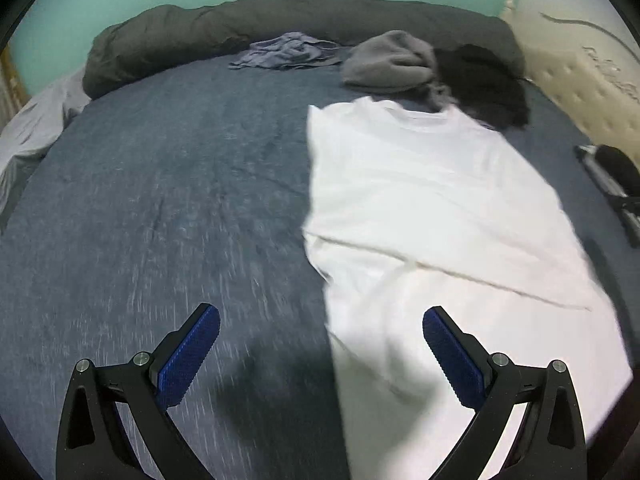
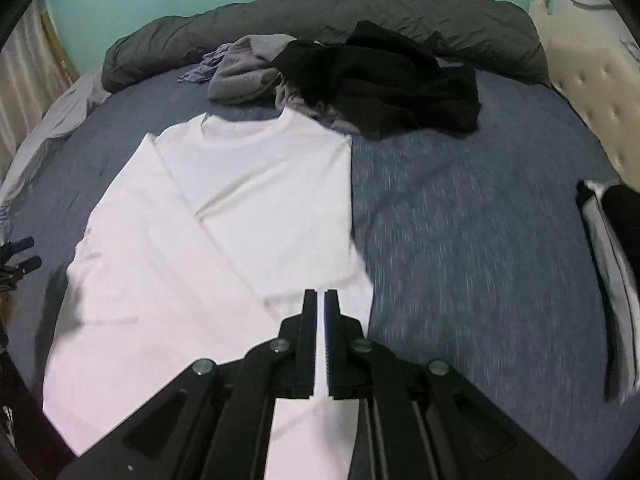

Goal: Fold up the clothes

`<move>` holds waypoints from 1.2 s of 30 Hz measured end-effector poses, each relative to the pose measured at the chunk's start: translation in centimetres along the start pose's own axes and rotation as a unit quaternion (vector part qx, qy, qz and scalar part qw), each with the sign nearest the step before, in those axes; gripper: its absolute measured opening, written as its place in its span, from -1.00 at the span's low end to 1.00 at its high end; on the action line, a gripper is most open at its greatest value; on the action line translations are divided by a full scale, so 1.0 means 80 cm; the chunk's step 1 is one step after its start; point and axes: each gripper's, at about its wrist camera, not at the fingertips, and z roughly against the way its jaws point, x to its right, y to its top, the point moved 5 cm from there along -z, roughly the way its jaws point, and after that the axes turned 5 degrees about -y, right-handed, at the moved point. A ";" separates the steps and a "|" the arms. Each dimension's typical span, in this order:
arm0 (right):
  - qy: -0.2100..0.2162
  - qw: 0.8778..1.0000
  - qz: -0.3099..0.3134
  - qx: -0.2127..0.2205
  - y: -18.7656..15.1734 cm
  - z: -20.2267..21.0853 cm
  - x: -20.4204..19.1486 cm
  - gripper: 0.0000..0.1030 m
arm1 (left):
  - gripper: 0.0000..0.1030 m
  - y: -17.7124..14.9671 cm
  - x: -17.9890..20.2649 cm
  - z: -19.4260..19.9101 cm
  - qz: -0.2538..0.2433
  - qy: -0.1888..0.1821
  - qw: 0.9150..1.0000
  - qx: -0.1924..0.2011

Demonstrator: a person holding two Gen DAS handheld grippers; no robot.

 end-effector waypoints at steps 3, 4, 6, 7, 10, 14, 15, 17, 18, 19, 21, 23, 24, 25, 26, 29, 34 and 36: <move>0.002 1.000 0.005 -0.003 -0.028 0.017 0.002 -0.94 | 1.00 -0.025 0.005 0.028 0.015 -0.021 1.000 0.001; 0.005 1.000 0.005 -0.003 -0.037 0.024 0.002 -0.94 | 1.00 -0.034 0.006 0.036 0.021 -0.029 0.999 0.003; 0.009 1.000 0.004 -0.001 -0.057 0.039 0.004 -0.93 | 1.00 -0.045 0.003 0.050 0.033 -0.040 0.999 0.007; 0.010 1.000 0.003 0.000 -0.066 0.046 0.006 -0.91 | 1.00 -0.052 0.002 0.055 0.038 -0.045 0.998 0.006; 0.014 1.000 0.000 -0.003 -0.089 0.060 0.012 -0.82 | 1.00 -0.076 0.003 0.072 0.041 -0.053 0.998 -0.001; 0.005 1.000 0.004 -0.001 -0.117 0.079 0.017 -0.80 | 1.00 -0.108 0.008 0.093 0.042 -0.060 0.997 -0.006; 0.003 1.000 0.007 0.002 -0.124 0.083 0.015 -0.79 | 1.00 -0.115 0.008 0.097 0.044 -0.060 0.997 -0.007; 0.004 1.000 0.009 0.005 -0.136 0.092 0.014 -0.78 | 1.00 -0.130 0.007 0.104 0.050 -0.057 0.997 -0.009; 0.005 1.000 0.007 0.005 -0.141 0.095 0.013 -0.77 | 1.00 -0.137 0.006 0.106 0.053 -0.059 0.997 -0.011; 0.006 1.000 0.005 0.006 -0.147 0.098 0.013 -0.75 | 1.00 -0.143 0.006 0.107 0.056 -0.061 0.996 -0.013; 0.008 1.000 0.002 0.007 -0.157 0.103 0.014 -0.72 | 1.00 -0.152 0.007 0.112 0.060 -0.062 0.996 -0.013; 0.008 1.000 -0.002 0.008 -0.164 0.108 0.016 -0.69 | 1.00 -0.158 0.008 0.117 0.060 -0.063 0.996 -0.011; 0.008 1.000 -0.004 0.009 -0.167 0.110 0.017 -0.66 | 1.00 -0.161 0.009 0.119 0.059 -0.061 0.996 -0.010; 0.008 1.000 -0.006 0.010 -0.171 0.113 0.018 -0.65 | 1.00 -0.164 0.010 0.122 0.058 -0.060 0.996 -0.009; 0.008 1.000 -0.008 0.012 -0.174 0.117 0.019 -0.62 | 1.00 -0.166 0.011 0.125 0.058 -0.060 0.997 -0.008; 0.007 1.000 -0.011 0.017 -0.181 0.128 0.021 -0.58 | 1.00 -0.174 0.017 0.131 0.054 -0.061 0.997 -0.007; 0.007 1.000 -0.011 0.024 -0.189 0.145 0.021 -0.54 | 1.00 -0.186 0.020 0.141 0.053 -0.064 0.996 -0.011; 0.009 1.000 -0.010 0.027 -0.190 0.149 0.020 -0.52 | 1.00 -0.191 0.020 0.145 0.056 -0.067 0.996 -0.012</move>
